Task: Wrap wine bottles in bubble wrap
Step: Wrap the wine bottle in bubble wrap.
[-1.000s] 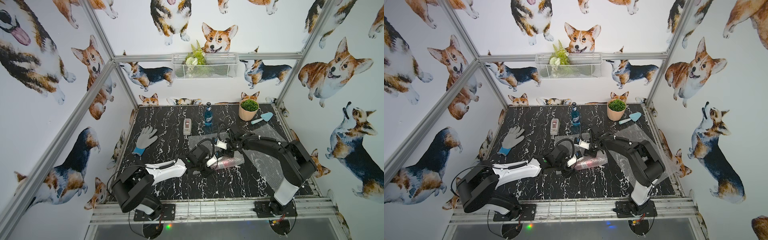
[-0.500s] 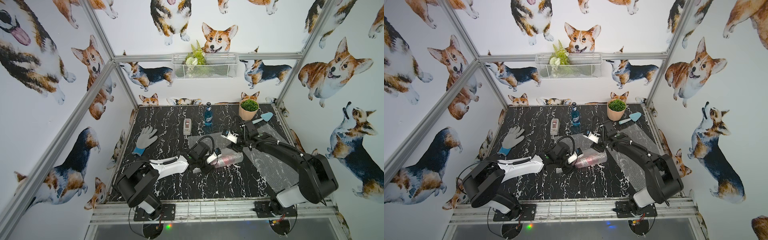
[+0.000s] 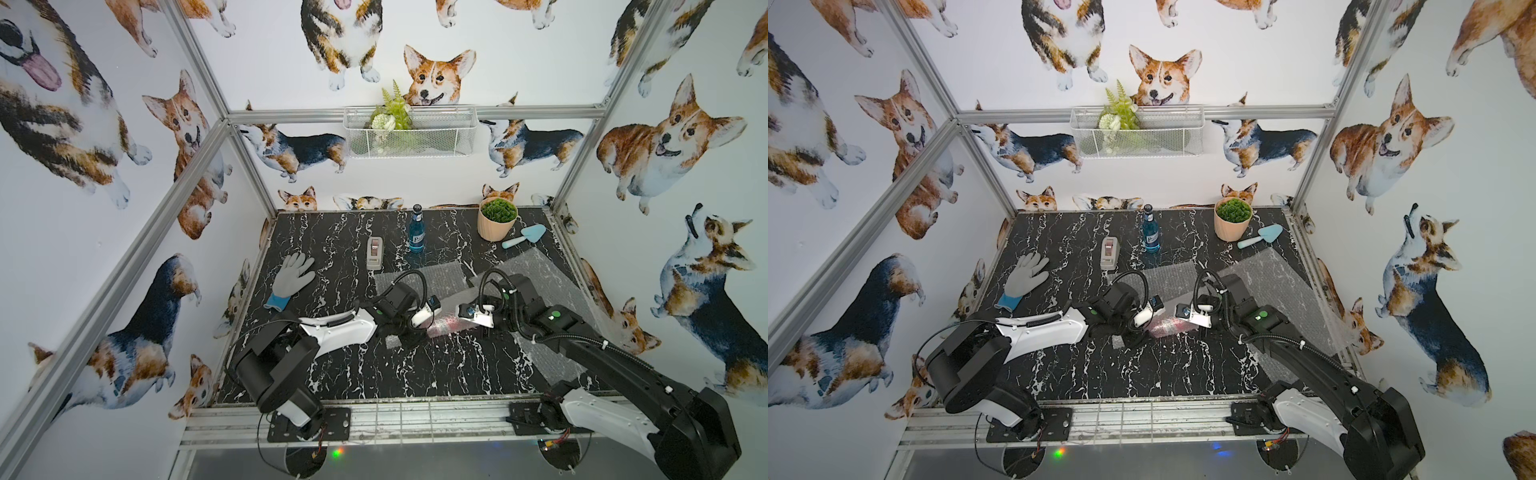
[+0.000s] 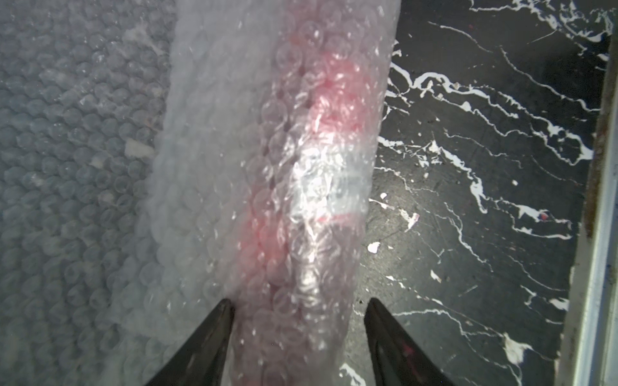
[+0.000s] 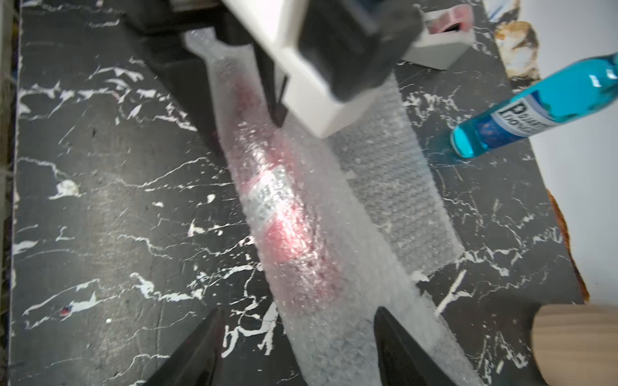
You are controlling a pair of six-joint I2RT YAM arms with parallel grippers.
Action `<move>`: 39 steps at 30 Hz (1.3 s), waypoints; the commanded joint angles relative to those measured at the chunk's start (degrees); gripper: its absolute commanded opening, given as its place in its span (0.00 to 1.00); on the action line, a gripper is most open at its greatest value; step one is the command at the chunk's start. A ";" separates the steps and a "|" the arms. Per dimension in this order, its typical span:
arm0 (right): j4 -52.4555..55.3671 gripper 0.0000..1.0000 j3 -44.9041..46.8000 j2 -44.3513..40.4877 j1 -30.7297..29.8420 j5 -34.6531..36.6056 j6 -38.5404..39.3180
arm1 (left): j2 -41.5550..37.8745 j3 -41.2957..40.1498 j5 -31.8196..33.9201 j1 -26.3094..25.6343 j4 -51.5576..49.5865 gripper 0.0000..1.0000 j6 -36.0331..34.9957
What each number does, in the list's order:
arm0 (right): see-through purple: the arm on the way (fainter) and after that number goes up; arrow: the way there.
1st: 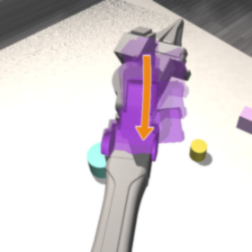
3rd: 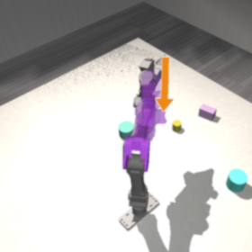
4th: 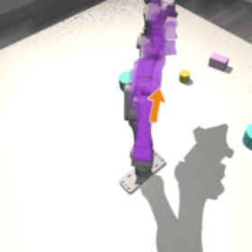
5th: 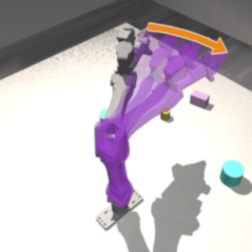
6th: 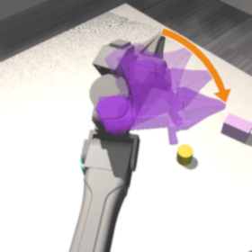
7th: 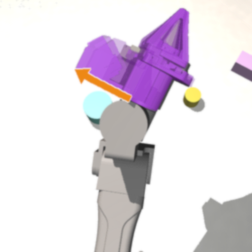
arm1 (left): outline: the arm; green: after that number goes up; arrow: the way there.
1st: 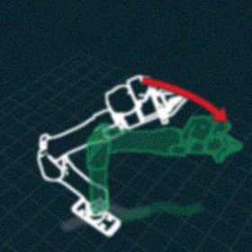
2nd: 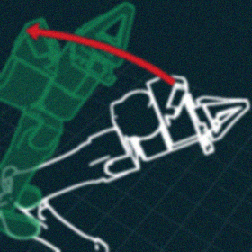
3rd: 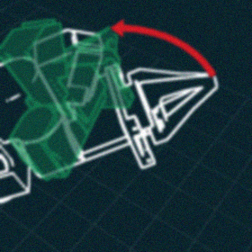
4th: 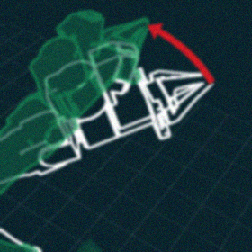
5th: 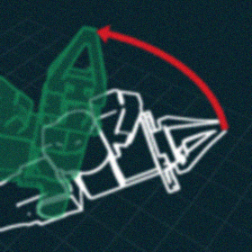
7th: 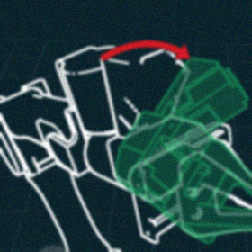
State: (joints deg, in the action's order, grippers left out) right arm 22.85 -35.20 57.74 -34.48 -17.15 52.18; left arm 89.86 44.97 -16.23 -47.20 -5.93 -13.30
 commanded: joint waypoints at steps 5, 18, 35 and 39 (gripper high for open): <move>-11.28 0.74 2.44 4.56 -5.12 3.79 8.39 | -2.87 0.25 -2.73 0.22 -2.59 0.65 -0.55; -11.46 0.77 -2.19 16.66 -9.24 4.89 8.97 | -5.98 -0.39 -2.65 2.30 -4.49 0.65 3.81; -8.60 0.74 -8.61 26.24 -9.81 6.24 8.99 | -15.96 1.08 -4.68 10.26 -12.86 0.68 10.09; -5.41 0.72 -11.29 28.40 -9.82 3.62 7.94 | -20.37 0.55 -5.40 13.72 -15.36 0.68 10.87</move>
State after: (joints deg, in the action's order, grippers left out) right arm 13.61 -44.60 84.82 -44.25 -9.80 61.06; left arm 72.14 45.63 -20.32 -35.81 -17.45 -3.77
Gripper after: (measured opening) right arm 0.723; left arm 0.678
